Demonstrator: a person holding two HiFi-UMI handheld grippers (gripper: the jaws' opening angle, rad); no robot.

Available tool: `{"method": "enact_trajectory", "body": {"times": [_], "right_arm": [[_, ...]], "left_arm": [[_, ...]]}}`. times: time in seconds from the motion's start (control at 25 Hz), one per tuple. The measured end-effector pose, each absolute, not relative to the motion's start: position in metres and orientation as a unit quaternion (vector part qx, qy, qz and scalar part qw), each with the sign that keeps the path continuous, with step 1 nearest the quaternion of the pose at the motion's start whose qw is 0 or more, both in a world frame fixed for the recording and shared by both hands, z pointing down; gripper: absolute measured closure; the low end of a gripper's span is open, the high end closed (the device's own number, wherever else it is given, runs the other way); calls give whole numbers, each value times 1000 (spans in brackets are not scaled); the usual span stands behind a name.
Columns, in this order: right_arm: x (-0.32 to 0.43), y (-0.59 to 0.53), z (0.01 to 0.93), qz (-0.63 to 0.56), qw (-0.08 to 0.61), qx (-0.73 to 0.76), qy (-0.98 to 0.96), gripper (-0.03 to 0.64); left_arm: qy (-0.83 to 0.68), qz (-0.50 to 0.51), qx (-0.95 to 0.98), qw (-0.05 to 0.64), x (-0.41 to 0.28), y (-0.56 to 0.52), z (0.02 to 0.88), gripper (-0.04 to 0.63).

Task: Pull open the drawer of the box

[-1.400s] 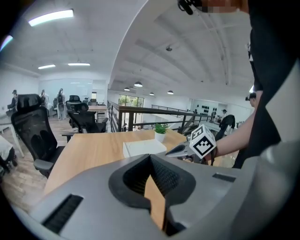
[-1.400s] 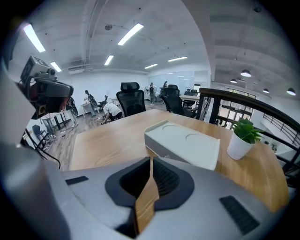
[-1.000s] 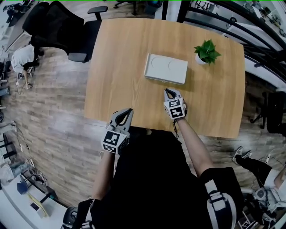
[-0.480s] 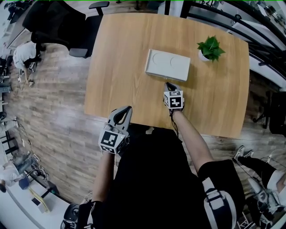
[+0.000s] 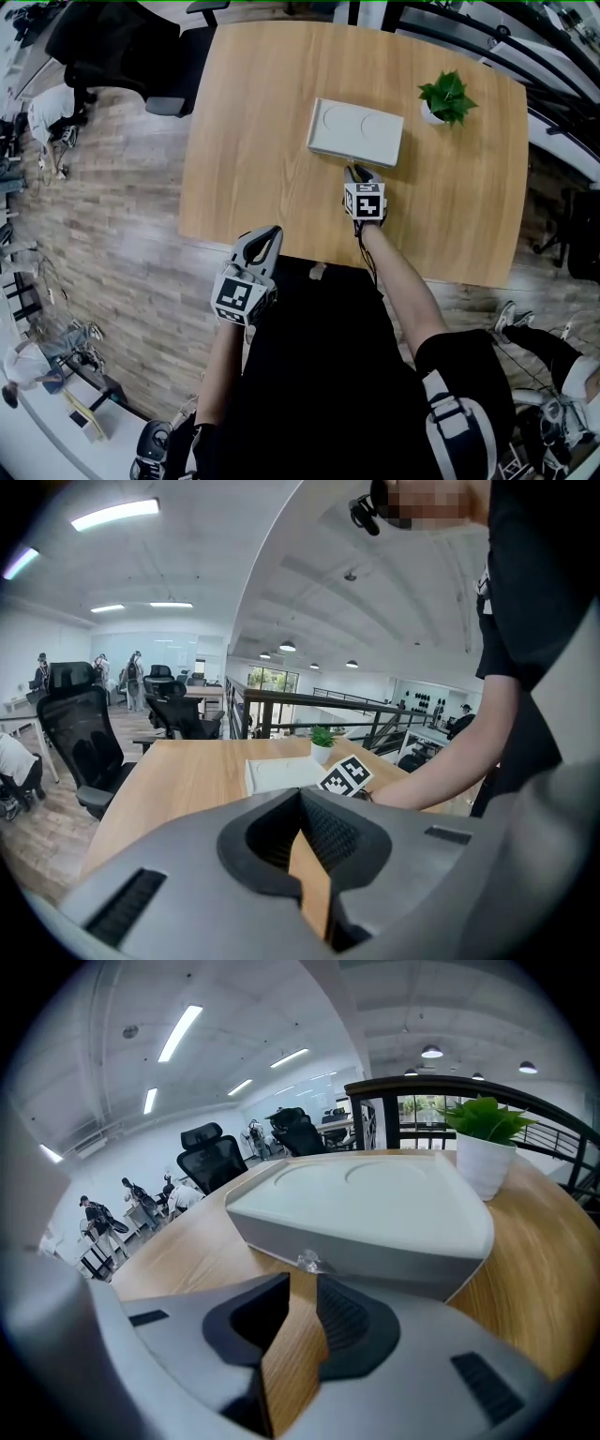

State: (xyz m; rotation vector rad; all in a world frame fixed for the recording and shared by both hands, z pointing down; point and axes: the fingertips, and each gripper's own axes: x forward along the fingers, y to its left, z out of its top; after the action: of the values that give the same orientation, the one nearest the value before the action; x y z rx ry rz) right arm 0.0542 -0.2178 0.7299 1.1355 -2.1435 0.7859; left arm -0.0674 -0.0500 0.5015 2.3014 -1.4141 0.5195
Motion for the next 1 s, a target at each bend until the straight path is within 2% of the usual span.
{"method": "enact_trajectory", "body": {"times": [0.08, 0.8, 1.0], "right_arm": [[53, -220, 732, 298, 289, 430, -802, 500], [52, -236, 737, 357, 247, 491, -755, 500], [51, -237, 738, 362, 244, 495, -751, 520]], "left_arm": [[-502, 188, 821, 194, -68, -51, 503, 574], [-501, 194, 819, 200, -77, -49, 509, 574], [-500, 196, 819, 201, -75, -49, 511, 574]]}}
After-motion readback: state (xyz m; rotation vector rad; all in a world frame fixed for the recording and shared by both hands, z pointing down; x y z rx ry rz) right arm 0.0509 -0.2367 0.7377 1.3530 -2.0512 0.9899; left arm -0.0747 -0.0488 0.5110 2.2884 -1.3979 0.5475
